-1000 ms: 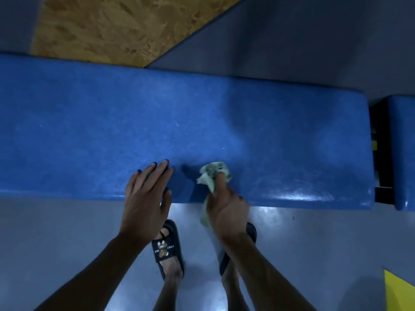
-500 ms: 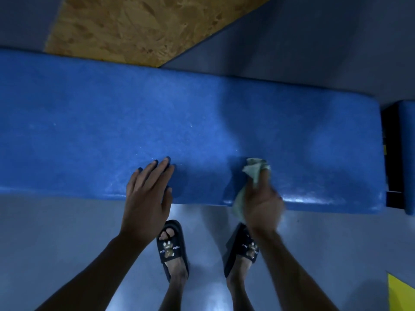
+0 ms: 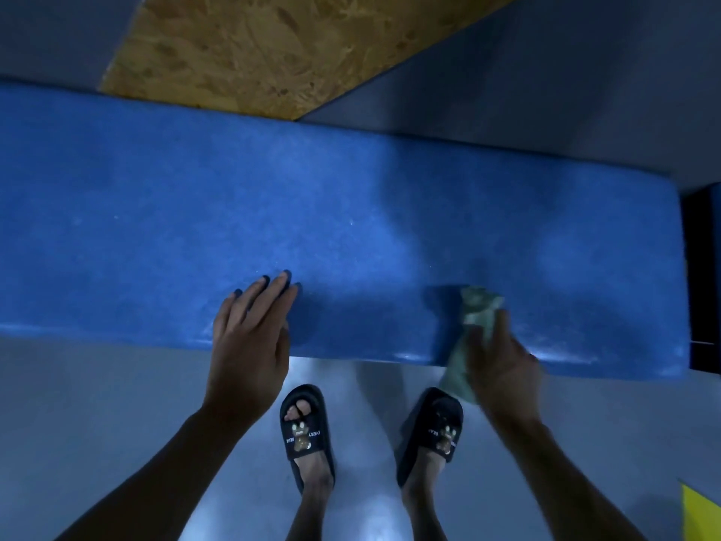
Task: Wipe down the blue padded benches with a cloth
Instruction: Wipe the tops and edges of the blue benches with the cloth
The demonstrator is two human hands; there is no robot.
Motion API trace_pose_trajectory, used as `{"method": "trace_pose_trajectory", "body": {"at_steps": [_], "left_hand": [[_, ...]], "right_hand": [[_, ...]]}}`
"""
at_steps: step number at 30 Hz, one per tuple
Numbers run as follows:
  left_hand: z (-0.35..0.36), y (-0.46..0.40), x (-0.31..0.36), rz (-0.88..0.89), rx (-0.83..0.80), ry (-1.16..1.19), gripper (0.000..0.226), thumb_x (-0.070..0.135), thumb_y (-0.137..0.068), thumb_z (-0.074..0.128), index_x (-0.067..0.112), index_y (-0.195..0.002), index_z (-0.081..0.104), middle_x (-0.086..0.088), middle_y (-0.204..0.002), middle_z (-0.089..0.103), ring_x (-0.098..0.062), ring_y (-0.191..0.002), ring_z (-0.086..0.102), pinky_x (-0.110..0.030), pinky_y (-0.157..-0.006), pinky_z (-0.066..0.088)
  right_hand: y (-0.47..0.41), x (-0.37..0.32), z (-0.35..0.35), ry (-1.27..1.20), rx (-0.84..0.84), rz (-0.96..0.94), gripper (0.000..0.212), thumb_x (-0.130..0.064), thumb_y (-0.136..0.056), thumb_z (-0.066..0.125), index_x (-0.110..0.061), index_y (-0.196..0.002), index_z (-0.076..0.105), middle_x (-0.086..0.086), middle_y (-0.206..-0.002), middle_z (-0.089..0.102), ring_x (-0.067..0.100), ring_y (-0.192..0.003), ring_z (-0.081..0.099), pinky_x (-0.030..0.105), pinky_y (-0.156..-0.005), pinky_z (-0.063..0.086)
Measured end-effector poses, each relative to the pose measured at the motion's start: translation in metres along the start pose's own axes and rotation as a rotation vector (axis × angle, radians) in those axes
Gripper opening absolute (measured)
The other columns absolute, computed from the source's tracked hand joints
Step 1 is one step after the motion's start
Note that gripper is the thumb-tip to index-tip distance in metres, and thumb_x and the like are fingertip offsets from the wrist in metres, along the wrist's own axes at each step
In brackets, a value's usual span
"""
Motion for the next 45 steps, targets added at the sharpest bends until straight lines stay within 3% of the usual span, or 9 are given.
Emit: {"method": "trace_pose_trajectory", "body": {"at_steps": [8,14,17,22,26,31,37,40,45], "left_hand": [[0.002,-0.001,-0.012,-0.027,0.031,-0.002,0.051,0.007,-0.092,0.044,0.015,-0.142,0.052,0.003,-0.154,0.042,-0.024,-0.141,0.038,-0.052,-0.114,0.029],[-0.004,-0.003,-0.025,-0.087,0.009,0.000,0.050,0.013,-0.094,0.042,0.017,-0.143,0.050,0.006,-0.156,0.040,-0.022,-0.144,0.034,-0.046,-0.118,0.023],[-0.007,-0.004,-0.027,-0.073,0.012,0.019,0.050,0.012,-0.094,0.041,0.016,-0.143,0.050,0.005,-0.155,0.041,-0.024,-0.143,0.035,-0.049,-0.116,0.025],[-0.011,-0.009,-0.033,-0.063,0.047,0.052,0.049,0.009,-0.094,0.043,0.015,-0.142,0.051,0.003,-0.154,0.042,-0.024,-0.143,0.035,-0.052,-0.116,0.025],[-0.012,-0.011,-0.040,-0.088,0.056,0.036,0.051,0.007,-0.093,0.043,0.015,-0.142,0.051,0.003,-0.154,0.042,-0.024,-0.143,0.036,-0.051,-0.117,0.025],[-0.015,-0.012,-0.045,-0.085,0.034,0.014,0.052,0.007,-0.093,0.042,0.015,-0.143,0.050,0.005,-0.155,0.041,-0.022,-0.144,0.034,-0.047,-0.119,0.022],[-0.022,-0.015,-0.046,-0.066,0.057,0.081,0.054,0.006,-0.091,0.044,0.015,-0.143,0.050,0.005,-0.154,0.042,-0.023,-0.143,0.035,-0.050,-0.116,0.025],[-0.020,-0.016,-0.043,-0.037,0.069,0.095,0.053,0.004,-0.091,0.045,0.015,-0.142,0.052,0.004,-0.153,0.043,-0.022,-0.142,0.037,-0.050,-0.114,0.028],[-0.014,-0.018,-0.043,0.004,0.063,0.091,0.051,0.007,-0.094,0.043,0.015,-0.144,0.050,0.004,-0.154,0.042,-0.022,-0.144,0.036,-0.052,-0.114,0.029]], "right_hand": [[0.042,-0.091,0.035,-0.168,0.005,0.196,0.039,-0.040,-0.099,0.039,-0.025,-0.135,0.039,0.010,-0.103,0.069,0.039,-0.079,0.067,0.037,-0.067,0.051],[0.053,-0.197,0.057,-0.182,-0.088,-0.243,0.048,-0.027,-0.074,0.065,-0.020,-0.116,0.044,0.000,-0.079,0.067,0.025,-0.049,0.062,0.028,-0.039,0.045],[0.037,-0.165,0.043,-0.115,-0.035,-0.343,0.050,-0.036,-0.075,0.059,-0.022,-0.122,0.045,-0.001,-0.070,0.067,0.025,-0.045,0.062,0.028,-0.039,0.046],[0.012,-0.063,0.012,-0.074,0.021,0.004,0.036,-0.042,-0.092,0.040,-0.024,-0.123,0.039,0.016,-0.079,0.069,0.041,-0.064,0.065,0.040,-0.058,0.049],[0.022,-0.092,0.018,-0.121,0.024,0.094,0.030,-0.026,-0.093,0.053,-0.025,-0.118,0.038,0.016,-0.079,0.069,0.040,-0.062,0.065,0.039,-0.055,0.050],[0.049,-0.198,0.053,-0.151,-0.033,-0.213,0.056,-0.019,-0.068,0.078,-0.022,-0.115,0.046,0.002,-0.065,0.066,0.027,-0.039,0.058,0.026,-0.033,0.040],[0.027,-0.168,0.034,-0.041,-0.015,-0.576,0.042,-0.031,-0.070,0.058,-0.020,-0.111,0.054,-0.003,-0.072,0.066,0.020,-0.045,0.060,0.022,-0.038,0.040],[-0.003,-0.092,0.010,0.031,-0.018,-0.455,0.045,-0.037,-0.082,0.048,-0.020,-0.123,0.051,0.006,-0.075,0.068,0.029,-0.045,0.061,0.027,-0.041,0.044],[-0.036,0.003,-0.025,0.196,0.031,0.073,0.048,-0.022,-0.093,0.053,-0.022,-0.136,0.031,0.025,-0.089,0.067,0.047,-0.074,0.064,0.047,-0.063,0.047]]}}
Point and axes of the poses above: each hand's wrist, its own y-axis away from the middle knuckle, its own z-axis out of the palm, x = y × z, the point moved 2 cm from there along -y, towards the middle knuckle
